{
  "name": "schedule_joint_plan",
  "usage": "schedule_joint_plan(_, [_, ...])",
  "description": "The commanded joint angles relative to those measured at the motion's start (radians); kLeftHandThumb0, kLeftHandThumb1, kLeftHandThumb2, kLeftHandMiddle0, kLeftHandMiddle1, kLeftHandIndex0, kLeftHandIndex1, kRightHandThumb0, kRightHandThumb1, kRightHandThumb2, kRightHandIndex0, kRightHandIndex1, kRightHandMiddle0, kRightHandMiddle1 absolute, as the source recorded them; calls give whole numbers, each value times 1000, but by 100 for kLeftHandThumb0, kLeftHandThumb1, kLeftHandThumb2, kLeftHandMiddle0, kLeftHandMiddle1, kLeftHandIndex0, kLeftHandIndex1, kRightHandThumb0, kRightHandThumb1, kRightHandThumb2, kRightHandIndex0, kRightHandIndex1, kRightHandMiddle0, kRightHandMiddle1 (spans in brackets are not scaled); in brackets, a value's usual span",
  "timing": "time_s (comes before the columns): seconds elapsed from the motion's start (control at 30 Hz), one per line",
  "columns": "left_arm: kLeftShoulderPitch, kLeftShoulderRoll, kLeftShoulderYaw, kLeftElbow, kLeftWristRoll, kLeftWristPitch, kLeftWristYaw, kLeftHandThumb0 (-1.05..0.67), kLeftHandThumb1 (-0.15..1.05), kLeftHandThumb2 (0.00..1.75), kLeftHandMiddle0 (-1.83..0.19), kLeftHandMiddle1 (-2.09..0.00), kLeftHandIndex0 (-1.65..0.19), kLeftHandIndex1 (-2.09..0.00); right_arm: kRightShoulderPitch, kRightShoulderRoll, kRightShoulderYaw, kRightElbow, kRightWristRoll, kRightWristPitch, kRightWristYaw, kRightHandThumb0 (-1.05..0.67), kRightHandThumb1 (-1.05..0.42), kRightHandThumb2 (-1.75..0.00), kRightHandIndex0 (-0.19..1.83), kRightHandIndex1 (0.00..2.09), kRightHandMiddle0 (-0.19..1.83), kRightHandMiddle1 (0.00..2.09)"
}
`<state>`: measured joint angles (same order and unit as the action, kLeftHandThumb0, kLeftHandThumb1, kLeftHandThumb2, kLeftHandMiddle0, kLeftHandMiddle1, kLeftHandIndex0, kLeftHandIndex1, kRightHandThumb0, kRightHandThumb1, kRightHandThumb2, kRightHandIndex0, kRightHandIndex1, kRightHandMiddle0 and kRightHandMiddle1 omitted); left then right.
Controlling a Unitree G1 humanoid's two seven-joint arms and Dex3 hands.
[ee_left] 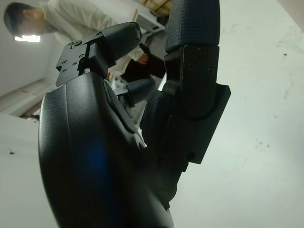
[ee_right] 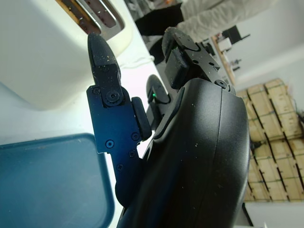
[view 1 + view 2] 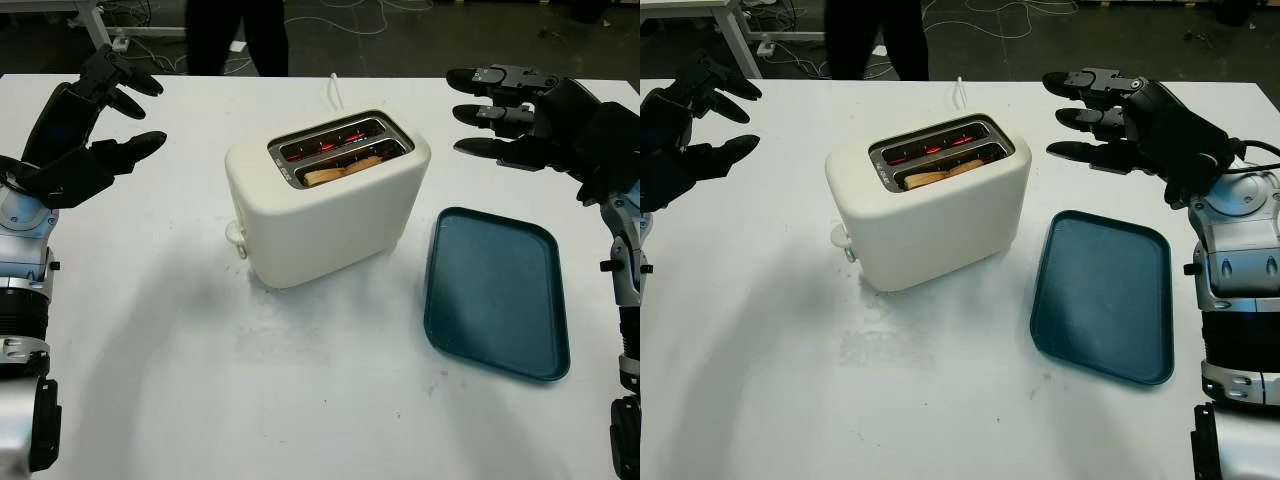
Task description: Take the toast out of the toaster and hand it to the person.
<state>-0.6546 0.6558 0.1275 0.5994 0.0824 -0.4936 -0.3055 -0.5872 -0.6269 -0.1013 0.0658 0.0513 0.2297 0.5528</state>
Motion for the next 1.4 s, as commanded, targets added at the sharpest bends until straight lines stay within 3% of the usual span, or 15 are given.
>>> schedule_joint_plan(0.0, [-3,4,3,-1,-3,-5,5,-105,92,43,0,-163,0,-145,-6,-4,-1,5,2,-11,0,-51,-91,0,47,0,44,0])
schedule_joint_plan(1.37, [-4,-4,7,-4,-15,2,1,-105,92,41,0,-163,0,-146,-13,-3,2,-1,2,-3,-1,-51,-90,0,47,0,45,0])
